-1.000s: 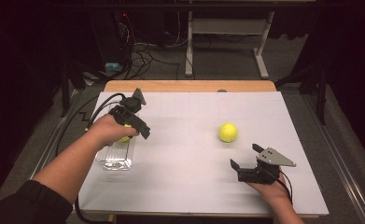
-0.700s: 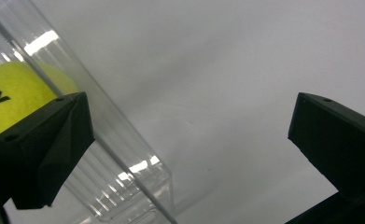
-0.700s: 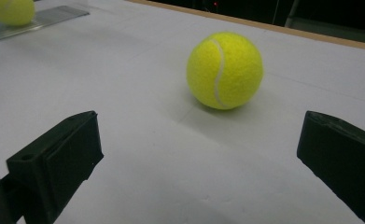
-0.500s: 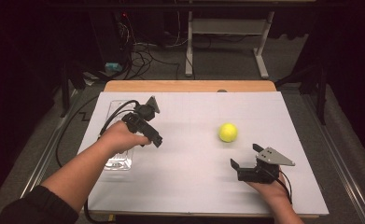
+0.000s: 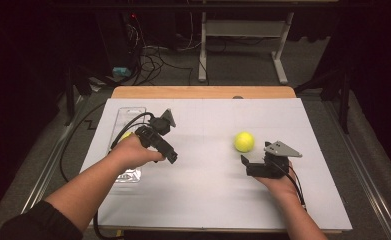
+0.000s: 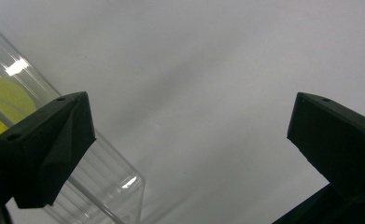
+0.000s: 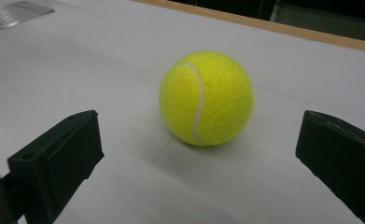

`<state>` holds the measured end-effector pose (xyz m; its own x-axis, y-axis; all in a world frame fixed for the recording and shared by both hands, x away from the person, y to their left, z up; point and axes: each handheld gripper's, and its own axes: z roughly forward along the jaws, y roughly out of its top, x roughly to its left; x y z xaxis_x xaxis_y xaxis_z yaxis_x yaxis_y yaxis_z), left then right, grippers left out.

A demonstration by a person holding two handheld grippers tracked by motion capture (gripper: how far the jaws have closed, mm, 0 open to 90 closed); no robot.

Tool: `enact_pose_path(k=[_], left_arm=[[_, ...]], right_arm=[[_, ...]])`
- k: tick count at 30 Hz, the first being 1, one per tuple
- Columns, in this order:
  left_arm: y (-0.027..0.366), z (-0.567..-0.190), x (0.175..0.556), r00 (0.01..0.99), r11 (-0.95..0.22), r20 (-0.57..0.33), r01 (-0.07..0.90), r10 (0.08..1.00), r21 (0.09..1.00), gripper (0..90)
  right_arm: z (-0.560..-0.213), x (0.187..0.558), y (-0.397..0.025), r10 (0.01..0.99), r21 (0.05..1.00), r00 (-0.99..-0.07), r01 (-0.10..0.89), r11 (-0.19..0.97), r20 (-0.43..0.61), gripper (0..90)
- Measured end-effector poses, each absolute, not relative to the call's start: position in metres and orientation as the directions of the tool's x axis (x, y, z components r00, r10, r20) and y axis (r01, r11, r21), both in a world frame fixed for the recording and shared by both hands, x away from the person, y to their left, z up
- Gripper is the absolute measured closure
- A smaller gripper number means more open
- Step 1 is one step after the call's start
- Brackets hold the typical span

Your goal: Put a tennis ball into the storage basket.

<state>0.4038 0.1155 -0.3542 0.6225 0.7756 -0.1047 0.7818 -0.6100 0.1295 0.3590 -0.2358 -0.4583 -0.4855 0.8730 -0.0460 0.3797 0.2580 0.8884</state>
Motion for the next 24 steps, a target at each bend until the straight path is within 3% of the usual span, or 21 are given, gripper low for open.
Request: enact_pose_path(k=[16, 24], left_arm=[[0.109, -0.368, 0.385, 0.665, -0.653, -0.119, 0.747, 0.737, 0.127, 2.2], [0.109, -0.368, 0.383, 0.669, -0.656, -0.114, 0.743, 0.735, 0.131, 2.3]], right_arm=[[-0.456, 0.403, -0.221, 0.887, 0.844, -0.461, 0.46, 0.277, -0.04, 4.7], [-0.464, 0.414, -0.219, 0.886, 0.807, -0.464, 0.515, 0.289, -0.021, 13.9]])
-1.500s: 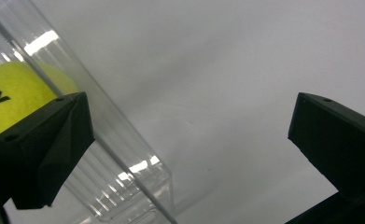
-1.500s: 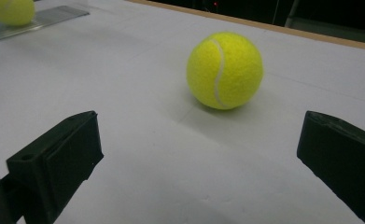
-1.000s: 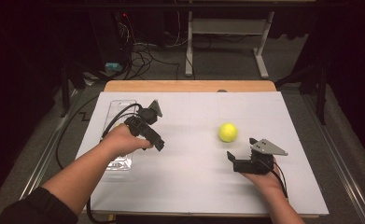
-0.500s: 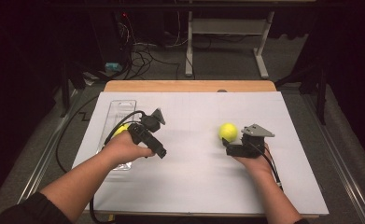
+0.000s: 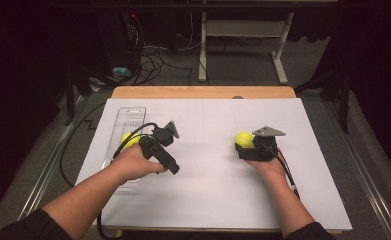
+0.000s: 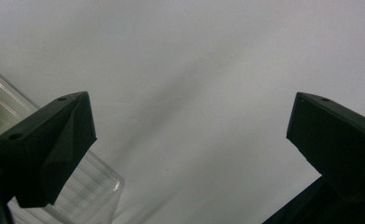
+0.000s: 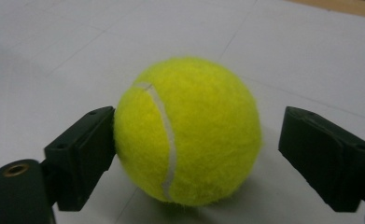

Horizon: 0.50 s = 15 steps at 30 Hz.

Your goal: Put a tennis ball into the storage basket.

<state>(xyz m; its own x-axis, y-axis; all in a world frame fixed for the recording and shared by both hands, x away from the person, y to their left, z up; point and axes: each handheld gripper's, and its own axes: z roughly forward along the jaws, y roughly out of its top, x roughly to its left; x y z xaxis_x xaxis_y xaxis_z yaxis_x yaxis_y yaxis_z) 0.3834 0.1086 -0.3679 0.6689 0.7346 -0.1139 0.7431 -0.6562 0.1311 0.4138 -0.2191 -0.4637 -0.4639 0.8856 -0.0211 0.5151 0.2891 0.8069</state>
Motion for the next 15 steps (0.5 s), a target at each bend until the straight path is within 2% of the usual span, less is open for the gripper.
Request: enact_pose_path(k=[2, 5, 15], left_arm=[[0.109, -0.368, 0.383, 0.67, -0.658, -0.116, 0.742, 0.733, 0.129, 2.4], [0.11, -0.367, 0.384, 0.67, -0.658, -0.119, 0.742, 0.733, 0.128, 2.7], [0.111, -0.366, 0.384, 0.663, -0.65, -0.118, 0.748, 0.739, 0.134, 3.0]], right_arm=[[-0.466, 0.415, -0.219, 0.88, 0.799, -0.475, 0.527, 0.29, -0.006, 15.8], [-0.467, 0.415, -0.218, 0.868, 0.799, -0.497, 0.522, 0.298, 0.002, 25.3], [-0.459, 0.405, -0.215, 0.866, 0.821, -0.498, 0.474, 0.318, -0.047, 26.9]])
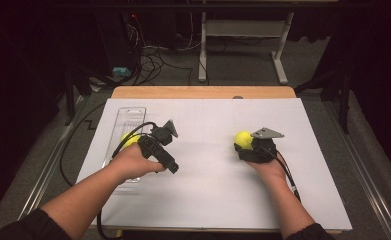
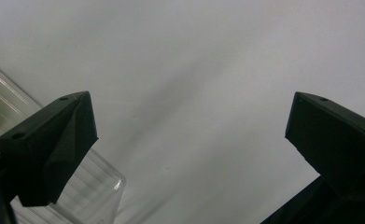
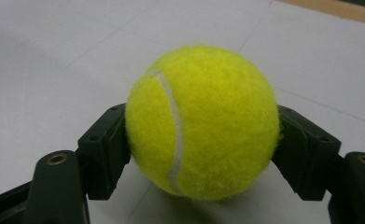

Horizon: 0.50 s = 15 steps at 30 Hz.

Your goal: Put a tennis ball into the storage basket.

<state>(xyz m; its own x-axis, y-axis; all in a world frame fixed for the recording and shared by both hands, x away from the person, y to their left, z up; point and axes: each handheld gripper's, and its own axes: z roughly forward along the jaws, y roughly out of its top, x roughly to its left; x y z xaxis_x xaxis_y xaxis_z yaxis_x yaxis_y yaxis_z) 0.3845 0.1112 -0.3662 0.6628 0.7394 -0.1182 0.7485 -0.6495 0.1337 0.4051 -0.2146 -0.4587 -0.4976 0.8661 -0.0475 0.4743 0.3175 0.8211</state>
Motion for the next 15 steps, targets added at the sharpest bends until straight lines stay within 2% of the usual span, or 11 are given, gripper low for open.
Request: enact_pose_path(k=[15], left_arm=[[0.115, -0.361, 0.387, 0.647, -0.631, -0.123, 0.762, 0.753, 0.144, 3.1]], right_arm=[[-0.44, 0.359, -0.209, 0.84, 0.876, -0.537, 0.364, 0.317, -0.081, 27.0]])
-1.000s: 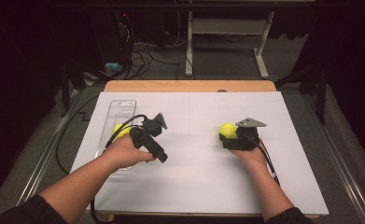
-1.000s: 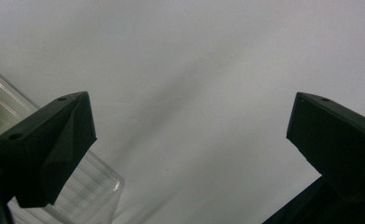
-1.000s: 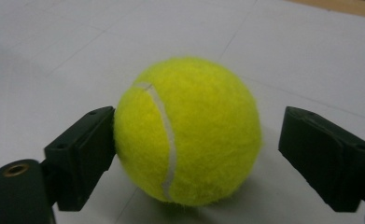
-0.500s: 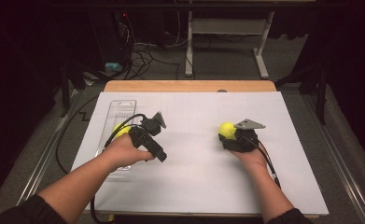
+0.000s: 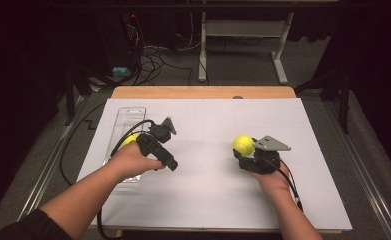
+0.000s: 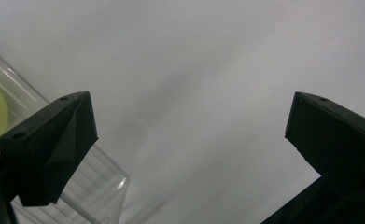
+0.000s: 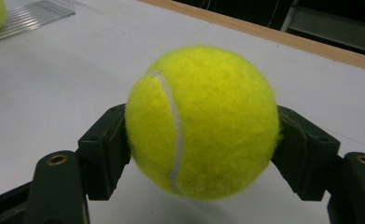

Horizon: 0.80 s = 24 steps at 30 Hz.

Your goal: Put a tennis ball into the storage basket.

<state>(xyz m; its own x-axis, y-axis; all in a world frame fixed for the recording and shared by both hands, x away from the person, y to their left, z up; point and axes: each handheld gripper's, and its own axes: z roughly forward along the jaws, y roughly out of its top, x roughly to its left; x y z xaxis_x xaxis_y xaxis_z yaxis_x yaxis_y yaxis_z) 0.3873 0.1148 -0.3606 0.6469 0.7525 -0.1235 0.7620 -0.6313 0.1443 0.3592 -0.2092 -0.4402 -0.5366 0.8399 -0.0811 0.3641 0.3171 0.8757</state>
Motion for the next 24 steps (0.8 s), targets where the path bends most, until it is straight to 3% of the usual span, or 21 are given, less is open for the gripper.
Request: enact_pose_path(k=[13, 24], left_arm=[[0.11, -0.358, 0.388, 0.654, -0.639, -0.125, 0.757, 0.746, 0.137, 3.1], [0.102, -0.355, 0.389, 0.656, -0.643, -0.13, 0.754, 0.743, 0.131, 2.1]], right_arm=[[-0.461, 0.319, -0.221, 0.819, 0.874, -0.572, 0.372, 0.311, -0.048, 27.0], [-0.467, 0.312, -0.201, 0.783, 0.875, -0.62, 0.351, 0.332, -0.048, 26.9]])
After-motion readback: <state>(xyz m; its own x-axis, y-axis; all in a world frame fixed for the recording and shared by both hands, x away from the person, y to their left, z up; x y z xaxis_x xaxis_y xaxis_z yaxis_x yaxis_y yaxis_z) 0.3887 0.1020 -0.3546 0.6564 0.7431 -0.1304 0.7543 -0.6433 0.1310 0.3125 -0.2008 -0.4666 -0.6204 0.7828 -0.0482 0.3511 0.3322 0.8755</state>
